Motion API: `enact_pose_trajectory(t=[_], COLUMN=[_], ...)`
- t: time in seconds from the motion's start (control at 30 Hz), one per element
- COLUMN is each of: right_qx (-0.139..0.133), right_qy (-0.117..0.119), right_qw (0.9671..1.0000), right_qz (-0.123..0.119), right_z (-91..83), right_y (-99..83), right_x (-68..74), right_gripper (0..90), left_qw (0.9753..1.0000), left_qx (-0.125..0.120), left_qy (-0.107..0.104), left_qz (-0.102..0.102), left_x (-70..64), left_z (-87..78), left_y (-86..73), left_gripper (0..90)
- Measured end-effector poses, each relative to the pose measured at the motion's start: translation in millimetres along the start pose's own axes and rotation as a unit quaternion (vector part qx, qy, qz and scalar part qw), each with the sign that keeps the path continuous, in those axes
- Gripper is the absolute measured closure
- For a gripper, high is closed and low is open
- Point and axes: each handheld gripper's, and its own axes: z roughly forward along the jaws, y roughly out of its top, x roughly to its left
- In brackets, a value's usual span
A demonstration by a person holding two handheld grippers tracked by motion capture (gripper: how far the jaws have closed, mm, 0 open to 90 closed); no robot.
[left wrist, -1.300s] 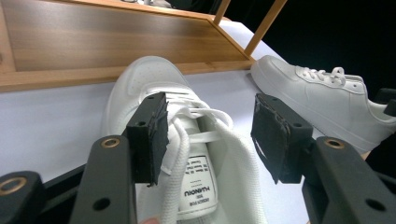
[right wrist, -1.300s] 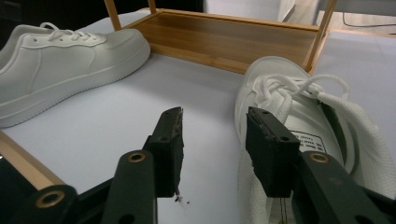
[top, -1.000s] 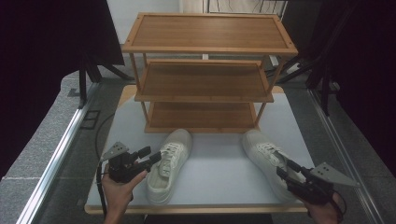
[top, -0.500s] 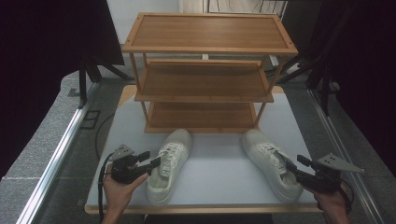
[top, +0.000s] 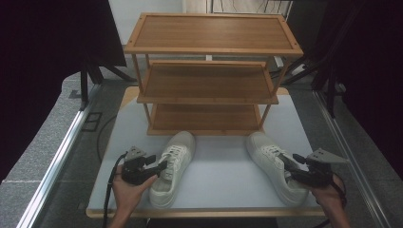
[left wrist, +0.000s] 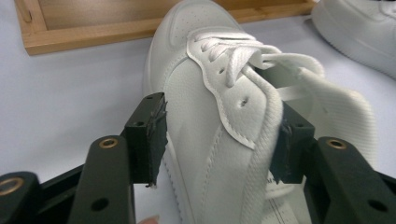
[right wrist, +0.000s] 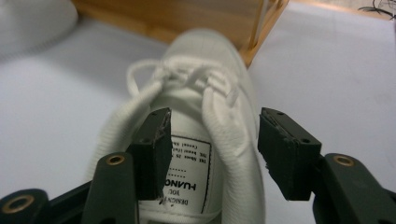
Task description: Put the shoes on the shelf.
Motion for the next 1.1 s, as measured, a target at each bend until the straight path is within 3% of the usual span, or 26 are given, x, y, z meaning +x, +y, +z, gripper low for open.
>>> enact_pose_trajectory(t=[0.03, 0.07, 0.17, 0.2, 0.4, 0.57, 0.6, 0.67, 0.83, 1.1], right_qx=[0.000, 0.021, 0.016, 0.014, 0.019, 0.016, 0.012, 0.013, 0.020, 0.026], right_qy=[0.000, -0.015, -0.009, -0.005, -0.004, 0.007, 0.011, 0.016, 0.012, -0.002], right_qw=[1.0000, 0.9995, 0.9998, 0.9999, 0.9998, 0.9998, 0.9998, 0.9997, 0.9997, 0.9996], right_qz=[0.000, -0.018, -0.006, 0.007, -0.001, 0.009, 0.009, 0.008, 0.009, 0.012], right_z=[0.0, 6.9, 7.7, 8.4, 16.8, 23.1, 24.9, 25.7, 26.6, 27.2], right_y=[0.0, -0.4, -1.7, -3.0, 1.9, 1.6, 1.3, 1.4, 2.0, 2.6], right_x=[0.0, 1.1, -4.0, -9.7, -15.8, -21.9, -21.9, -21.6, -21.4, -20.8], right_gripper=[45.5, 47.5, 50.8, 52.1, 54.4, 56.1, 58.8, 62.6, 69.1, 81.4], left_qw=[1.0000, 1.0000, 0.9999, 0.9998, 0.9991, 0.9984, 0.9979, 0.9980, 0.9977, 0.9954], left_qx=[0.000, 0.005, 0.012, 0.015, 0.020, 0.017, 0.008, 0.003, 0.006, 0.012], left_qy=[0.000, 0.005, 0.011, 0.014, 0.036, 0.051, 0.060, 0.057, 0.057, 0.078], left_qz=[0.000, 0.000, 0.002, 0.003, 0.013, 0.019, 0.024, 0.028, 0.038, 0.054], left_x=[0.0, -0.8, -1.8, -2.5, -5.7, -7.2, -9.3, -11.3, -11.8, -14.1], left_z=[0.0, 2.8, 5.9, 7.5, 14.9, 18.4, 20.2, 22.5, 23.7, 24.0], left_y=[0.0, 0.5, 1.0, 1.2, 6.1, 8.1, 8.4, 8.4, 8.7, 9.6], left_gripper=[44.9, 45.2, 47.6, 48.6, 50.8, 52.3, 53.5, 59.3, 69.7, 82.0])
